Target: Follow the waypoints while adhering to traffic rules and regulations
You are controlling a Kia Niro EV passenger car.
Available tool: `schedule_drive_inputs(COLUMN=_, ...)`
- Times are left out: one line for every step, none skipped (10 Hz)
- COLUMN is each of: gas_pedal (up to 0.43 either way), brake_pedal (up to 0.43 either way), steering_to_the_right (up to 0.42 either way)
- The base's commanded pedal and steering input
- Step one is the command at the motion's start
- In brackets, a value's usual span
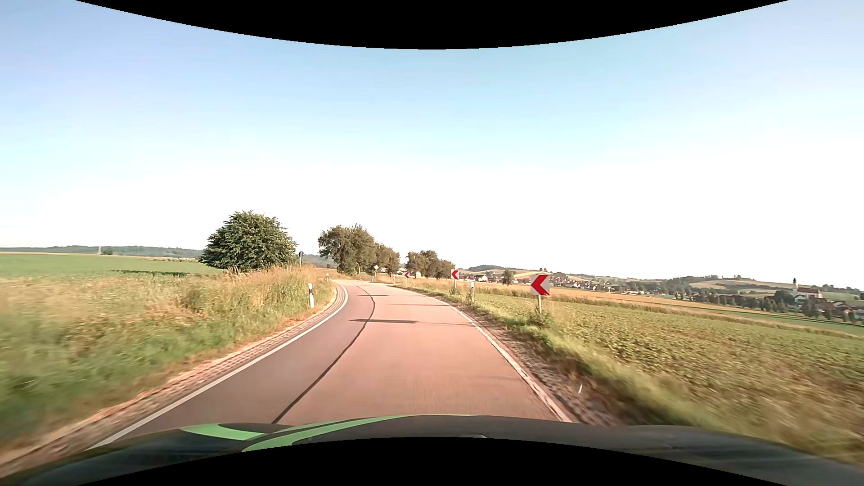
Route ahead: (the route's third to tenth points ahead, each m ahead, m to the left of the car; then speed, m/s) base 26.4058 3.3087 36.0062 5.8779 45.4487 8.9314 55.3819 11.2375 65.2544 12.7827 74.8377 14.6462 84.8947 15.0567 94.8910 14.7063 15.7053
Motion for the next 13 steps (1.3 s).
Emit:
schedule_drive_inputs(gas_pedal=0.26, brake_pedal=0.0, steering_to_the_right=-0.042)
schedule_drive_inputs(gas_pedal=0.26, brake_pedal=0.0, steering_to_the_right=-0.042)
schedule_drive_inputs(gas_pedal=0.26, brake_pedal=0.0, steering_to_the_right=-0.042)
schedule_drive_inputs(gas_pedal=0.26, brake_pedal=0.0, steering_to_the_right=-0.042)
schedule_drive_inputs(gas_pedal=0.26, brake_pedal=0.0, steering_to_the_right=-0.042)
schedule_drive_inputs(gas_pedal=0.26, brake_pedal=0.0, steering_to_the_right=-0.041)
schedule_drive_inputs(gas_pedal=0.26, brake_pedal=0.0, steering_to_the_right=-0.042)
schedule_drive_inputs(gas_pedal=0.26, brake_pedal=0.0, steering_to_the_right=-0.042)
schedule_drive_inputs(gas_pedal=0.26, brake_pedal=0.0, steering_to_the_right=-0.042)
schedule_drive_inputs(gas_pedal=0.26, brake_pedal=0.0, steering_to_the_right=-0.041)
schedule_drive_inputs(gas_pedal=0.26, brake_pedal=0.0, steering_to_the_right=-0.042)
schedule_drive_inputs(gas_pedal=0.26, brake_pedal=0.0, steering_to_the_right=-0.041)
schedule_drive_inputs(gas_pedal=0.26, brake_pedal=0.0, steering_to_the_right=-0.041)
